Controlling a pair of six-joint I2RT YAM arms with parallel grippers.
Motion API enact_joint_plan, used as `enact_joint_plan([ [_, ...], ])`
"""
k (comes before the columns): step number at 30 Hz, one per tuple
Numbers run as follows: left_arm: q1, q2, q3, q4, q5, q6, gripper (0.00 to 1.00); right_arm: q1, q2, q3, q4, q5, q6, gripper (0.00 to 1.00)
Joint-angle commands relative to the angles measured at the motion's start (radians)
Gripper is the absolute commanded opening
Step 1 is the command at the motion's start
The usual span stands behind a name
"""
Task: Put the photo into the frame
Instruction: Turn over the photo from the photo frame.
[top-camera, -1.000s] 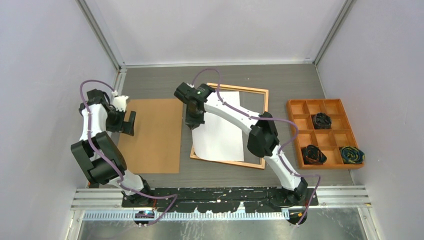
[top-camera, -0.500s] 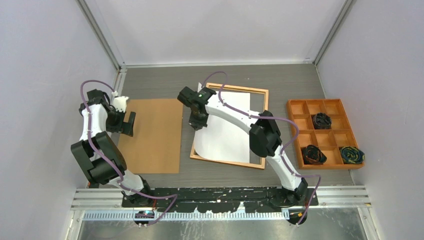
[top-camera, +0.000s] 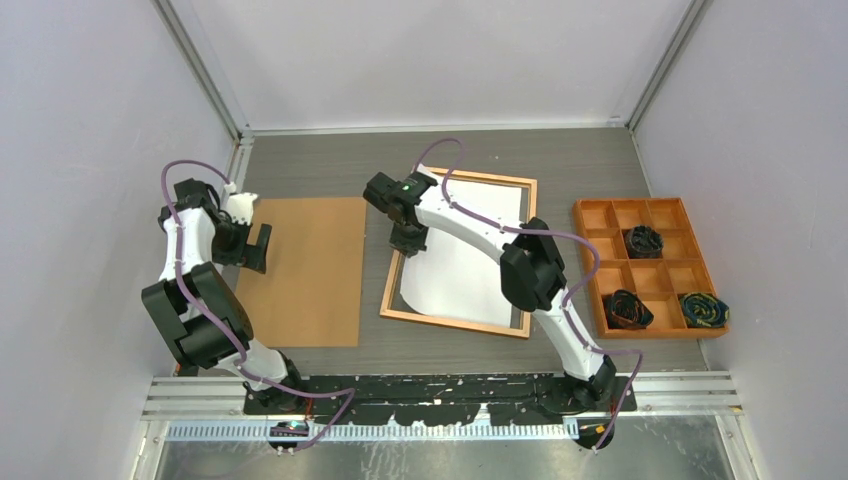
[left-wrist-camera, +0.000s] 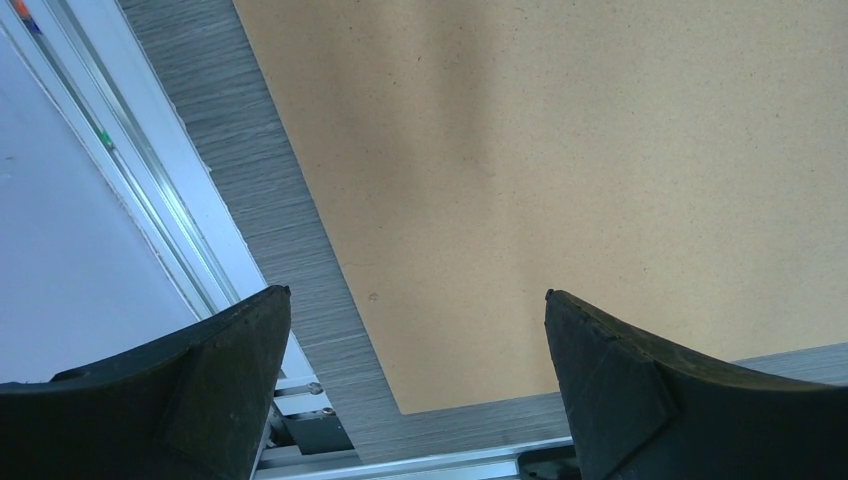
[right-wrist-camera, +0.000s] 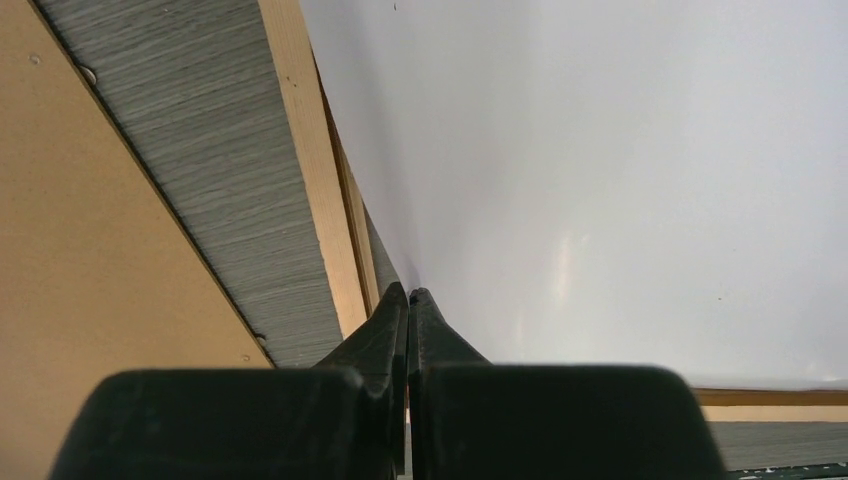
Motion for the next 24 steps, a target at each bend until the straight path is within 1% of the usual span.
enact_joint_plan([
  [1,0.006,0.003,0.003,0.013,0.007,0.008,1.00,-0.007,-0.055,-0.003,-0.028,0.048,-0.008,0.01],
  [9,0.007,0.010,-0.003,0.019,0.007,0.011,1.00,-0.036,-0.084,-0.066,-0.017,0.084,-0.024,0.01],
  [16,0.007,0.016,-0.005,0.018,0.007,0.016,1.00,-0.039,-0.069,-0.078,0.025,0.023,-0.066,0.01],
  [17,0.007,0.015,-0.005,0.017,0.007,0.019,1.00,-0.040,-0.064,-0.078,0.030,0.011,-0.073,0.04],
  [18,0.006,0.014,-0.005,0.018,0.004,0.021,1.00,-0.039,-0.061,-0.076,0.033,0.004,-0.074,0.12],
  [20,0.006,0.013,-0.005,0.019,-0.003,0.024,1.00,-0.040,-0.057,-0.076,0.039,-0.009,-0.077,0.33],
  [21,0.006,0.013,-0.005,0.019,-0.004,0.025,1.00,-0.040,-0.058,-0.078,0.043,-0.013,-0.076,0.47],
  [22,0.007,0.013,-0.005,0.019,-0.005,0.027,1.00,-0.040,-0.059,-0.079,0.051,-0.016,-0.076,0.59],
  [24,0.007,0.011,-0.005,0.018,-0.006,0.029,1.00,-0.041,-0.062,-0.080,0.068,-0.023,-0.075,0.75],
])
